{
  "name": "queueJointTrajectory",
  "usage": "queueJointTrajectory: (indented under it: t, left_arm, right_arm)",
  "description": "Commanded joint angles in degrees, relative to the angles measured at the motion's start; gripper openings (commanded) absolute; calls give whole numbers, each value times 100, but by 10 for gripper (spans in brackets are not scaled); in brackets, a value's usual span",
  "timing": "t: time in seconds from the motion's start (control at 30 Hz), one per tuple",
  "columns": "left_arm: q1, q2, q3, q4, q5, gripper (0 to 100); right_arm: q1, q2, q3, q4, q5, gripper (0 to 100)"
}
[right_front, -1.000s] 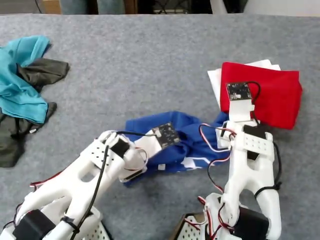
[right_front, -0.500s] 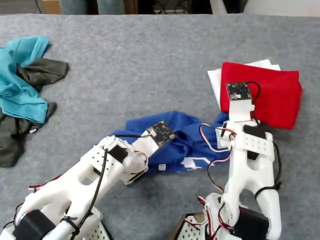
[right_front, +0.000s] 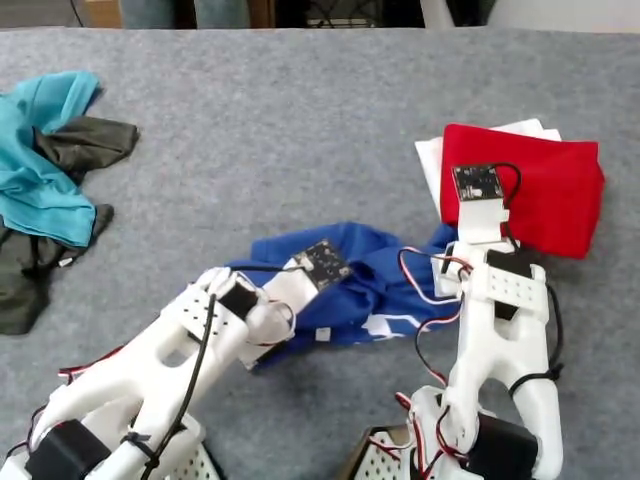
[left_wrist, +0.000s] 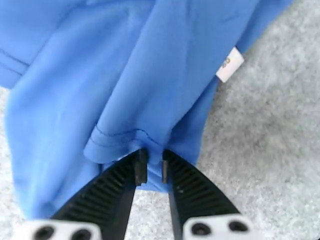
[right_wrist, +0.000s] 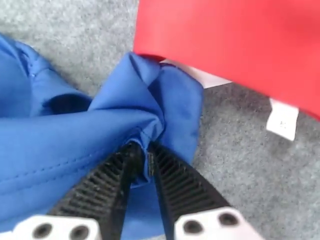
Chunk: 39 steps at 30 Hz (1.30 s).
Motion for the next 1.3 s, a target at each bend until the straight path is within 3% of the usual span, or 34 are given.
queueJointTrajectory:
  t: [0.0,0.1,0.47,0.67,0.97,1.13,1.27]
  left_arm:
    - [13,-35,-418,88,44,71]
    - [22,-35,-409,-44,44,26]
    - [22,-26,207,-527,79,37]
    - [-4,-26,330,-510,97,142]
    - [-13,-26,330,-747,475,136]
    - [4,-26,295,-765,501,27]
    - [-13,-26,338,-765,492,30]
  right_arm:
    - [-35,-84,-13,-97,-35,15]
    - [-35,-84,-13,-97,-35,15]
    - [-35,-84,-13,-97,-35,15]
    - [-35,-84,-13,-97,-35,15]
    - [-35,-84,-13,-97,-35,15]
    - [-35,-84,-13,-97,-35,15]
    - [-35,-84,-13,-97,-35,15]
